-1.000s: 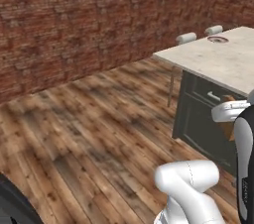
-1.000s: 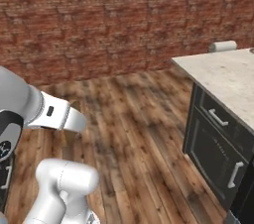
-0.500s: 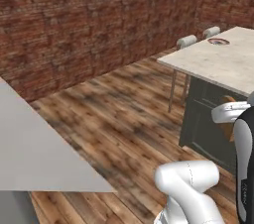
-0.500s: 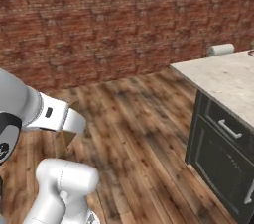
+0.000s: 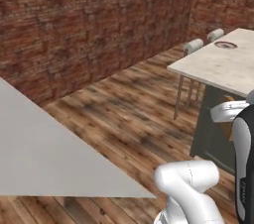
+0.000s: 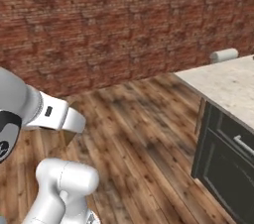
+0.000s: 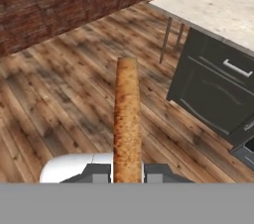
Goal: Start the toaster. Once the lever pops up, take the bread to the plate on the dining counter.
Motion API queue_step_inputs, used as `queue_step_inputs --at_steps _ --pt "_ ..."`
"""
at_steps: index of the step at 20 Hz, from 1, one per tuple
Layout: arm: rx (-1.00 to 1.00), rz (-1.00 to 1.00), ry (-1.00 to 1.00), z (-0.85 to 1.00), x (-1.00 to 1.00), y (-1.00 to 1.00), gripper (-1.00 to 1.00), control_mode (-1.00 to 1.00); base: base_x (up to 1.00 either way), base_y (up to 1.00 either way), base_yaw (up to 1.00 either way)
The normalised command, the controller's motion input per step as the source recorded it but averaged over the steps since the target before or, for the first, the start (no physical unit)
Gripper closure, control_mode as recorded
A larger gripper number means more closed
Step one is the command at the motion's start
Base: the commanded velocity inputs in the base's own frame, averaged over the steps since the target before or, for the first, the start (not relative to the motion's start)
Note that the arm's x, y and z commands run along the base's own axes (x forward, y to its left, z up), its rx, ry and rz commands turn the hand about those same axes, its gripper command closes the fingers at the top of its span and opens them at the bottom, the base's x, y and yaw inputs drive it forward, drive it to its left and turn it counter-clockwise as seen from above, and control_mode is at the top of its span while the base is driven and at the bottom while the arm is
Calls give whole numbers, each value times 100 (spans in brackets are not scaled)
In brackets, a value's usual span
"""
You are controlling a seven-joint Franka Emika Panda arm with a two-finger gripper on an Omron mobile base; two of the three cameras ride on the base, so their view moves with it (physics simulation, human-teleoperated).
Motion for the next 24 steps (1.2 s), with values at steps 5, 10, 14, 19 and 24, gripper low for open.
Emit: queue_step_inputs --at_steps 5,10,14,19,24 --pt "0 0 0 0 0 0 100 100 57 27 -25" --pt "0 0 0 0 0 0 100 100 46 23 -31" --pt "0 0 0 0 0 0 100 100 53 29 -33" --pt "0 0 0 0 0 0 100 100 53 33 -32" --pt "0 0 0 0 0 0 100 100 57 42 -32"
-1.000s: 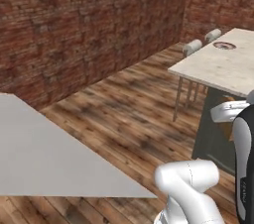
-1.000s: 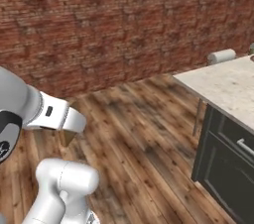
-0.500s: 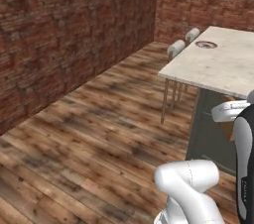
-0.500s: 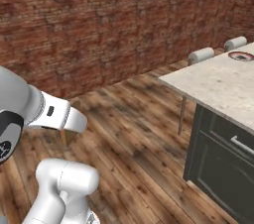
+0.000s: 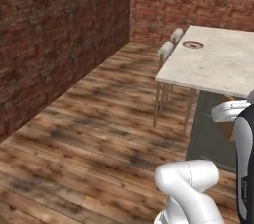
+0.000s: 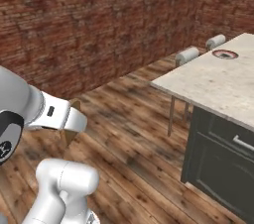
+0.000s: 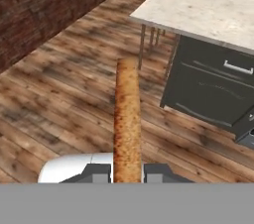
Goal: Start the toaster. Once the lever pops up, take the bread to the plate on the dining counter.
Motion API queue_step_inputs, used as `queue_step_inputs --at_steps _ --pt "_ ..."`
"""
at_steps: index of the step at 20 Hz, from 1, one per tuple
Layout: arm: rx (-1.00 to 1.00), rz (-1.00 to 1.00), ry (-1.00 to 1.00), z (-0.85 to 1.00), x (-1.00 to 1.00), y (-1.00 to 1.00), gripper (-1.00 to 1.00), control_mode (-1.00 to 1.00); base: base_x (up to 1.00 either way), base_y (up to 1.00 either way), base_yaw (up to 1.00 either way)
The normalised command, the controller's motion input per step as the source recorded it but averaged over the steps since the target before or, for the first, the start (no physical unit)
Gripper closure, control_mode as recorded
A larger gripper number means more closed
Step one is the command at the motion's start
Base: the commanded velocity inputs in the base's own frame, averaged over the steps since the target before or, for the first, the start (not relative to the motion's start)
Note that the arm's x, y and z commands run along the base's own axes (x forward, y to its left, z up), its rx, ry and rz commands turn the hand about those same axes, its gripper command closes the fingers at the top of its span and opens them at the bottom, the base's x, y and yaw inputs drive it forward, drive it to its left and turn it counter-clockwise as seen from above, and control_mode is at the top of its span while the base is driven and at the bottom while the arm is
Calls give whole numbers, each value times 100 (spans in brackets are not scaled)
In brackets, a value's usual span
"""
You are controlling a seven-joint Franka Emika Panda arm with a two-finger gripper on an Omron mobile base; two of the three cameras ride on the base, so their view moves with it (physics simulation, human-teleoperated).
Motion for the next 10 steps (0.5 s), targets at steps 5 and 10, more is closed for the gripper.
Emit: queue_step_inputs --at_steps 5,10 --pt "0 0 0 0 0 0 100 100 61 48 -32" --pt "0 0 0 0 0 0 100 100 58 61 -35"
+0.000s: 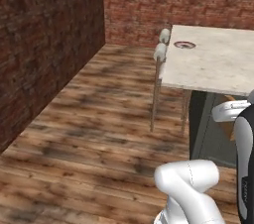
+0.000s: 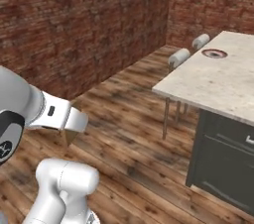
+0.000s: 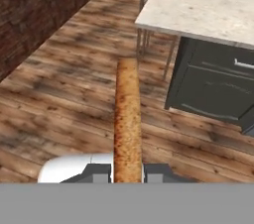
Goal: Start the toaster. Once the lever pops up, take the bread to the plate on the dining counter.
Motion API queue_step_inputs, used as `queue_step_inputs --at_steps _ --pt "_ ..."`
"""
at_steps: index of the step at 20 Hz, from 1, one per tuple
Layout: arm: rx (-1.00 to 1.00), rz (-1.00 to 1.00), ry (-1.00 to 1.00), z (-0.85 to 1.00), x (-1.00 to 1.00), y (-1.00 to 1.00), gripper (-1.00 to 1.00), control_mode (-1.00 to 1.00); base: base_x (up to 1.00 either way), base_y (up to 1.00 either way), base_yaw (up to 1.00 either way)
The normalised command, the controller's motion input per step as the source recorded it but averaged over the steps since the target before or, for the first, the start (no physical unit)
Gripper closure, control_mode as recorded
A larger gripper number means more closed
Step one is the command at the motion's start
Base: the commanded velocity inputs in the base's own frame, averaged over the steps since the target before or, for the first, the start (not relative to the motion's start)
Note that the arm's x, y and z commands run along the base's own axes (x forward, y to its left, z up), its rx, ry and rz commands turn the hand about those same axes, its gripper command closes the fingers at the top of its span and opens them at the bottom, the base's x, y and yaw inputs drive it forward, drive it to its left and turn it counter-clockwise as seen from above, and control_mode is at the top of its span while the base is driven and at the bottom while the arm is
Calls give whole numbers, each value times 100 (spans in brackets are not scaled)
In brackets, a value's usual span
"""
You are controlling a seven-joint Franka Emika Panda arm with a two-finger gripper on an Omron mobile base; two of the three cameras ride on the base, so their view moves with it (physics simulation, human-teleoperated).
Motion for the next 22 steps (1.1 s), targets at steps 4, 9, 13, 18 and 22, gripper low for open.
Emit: queue_step_inputs --at_steps 4,9,13,18,22 --pt "0 0 0 0 0 0 100 100 36 58 -34" --pt "0 0 0 0 0 0 100 100 30 61 -40" --pt "0 0 0 0 0 0 100 100 11 48 -42" --pt "0 0 0 0 0 0 100 100 3 45 -41" --pt "0 0 0 0 0 0 100 100 4 43 -41"
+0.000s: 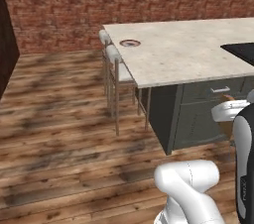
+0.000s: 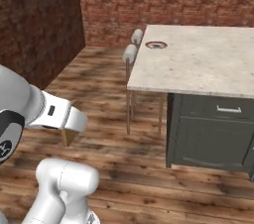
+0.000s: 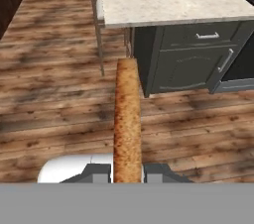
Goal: Start the toaster. Once the lever pops up, take the bread to the plate on the dining counter.
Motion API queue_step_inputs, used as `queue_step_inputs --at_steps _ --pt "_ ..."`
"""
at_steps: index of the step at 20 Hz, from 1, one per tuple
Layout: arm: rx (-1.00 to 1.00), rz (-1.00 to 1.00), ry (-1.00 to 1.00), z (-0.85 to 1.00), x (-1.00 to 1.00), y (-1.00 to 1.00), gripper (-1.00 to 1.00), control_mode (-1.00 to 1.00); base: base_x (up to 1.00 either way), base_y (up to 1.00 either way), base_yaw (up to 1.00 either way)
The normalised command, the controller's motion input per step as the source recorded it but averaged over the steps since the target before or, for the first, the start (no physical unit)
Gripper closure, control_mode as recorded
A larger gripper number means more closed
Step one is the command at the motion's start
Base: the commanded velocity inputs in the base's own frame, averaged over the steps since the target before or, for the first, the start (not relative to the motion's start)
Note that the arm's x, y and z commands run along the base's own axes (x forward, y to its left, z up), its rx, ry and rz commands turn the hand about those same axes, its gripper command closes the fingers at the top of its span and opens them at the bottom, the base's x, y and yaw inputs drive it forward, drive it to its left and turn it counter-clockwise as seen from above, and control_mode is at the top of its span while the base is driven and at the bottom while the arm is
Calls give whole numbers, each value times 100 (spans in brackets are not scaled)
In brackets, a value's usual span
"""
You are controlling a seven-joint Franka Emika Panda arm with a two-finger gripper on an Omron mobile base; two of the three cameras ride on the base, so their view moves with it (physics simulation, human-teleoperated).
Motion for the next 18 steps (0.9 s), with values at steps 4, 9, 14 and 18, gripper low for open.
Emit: queue_step_inputs --at_steps 4,9,14,18 --pt "0 0 0 0 0 0 100 100 3 46 -41" --pt "0 0 0 0 0 0 100 100 0 27 -38" --pt "0 0 0 0 0 0 100 100 0 14 -34" --pt "0 0 0 0 0 0 100 100 0 9 -30"
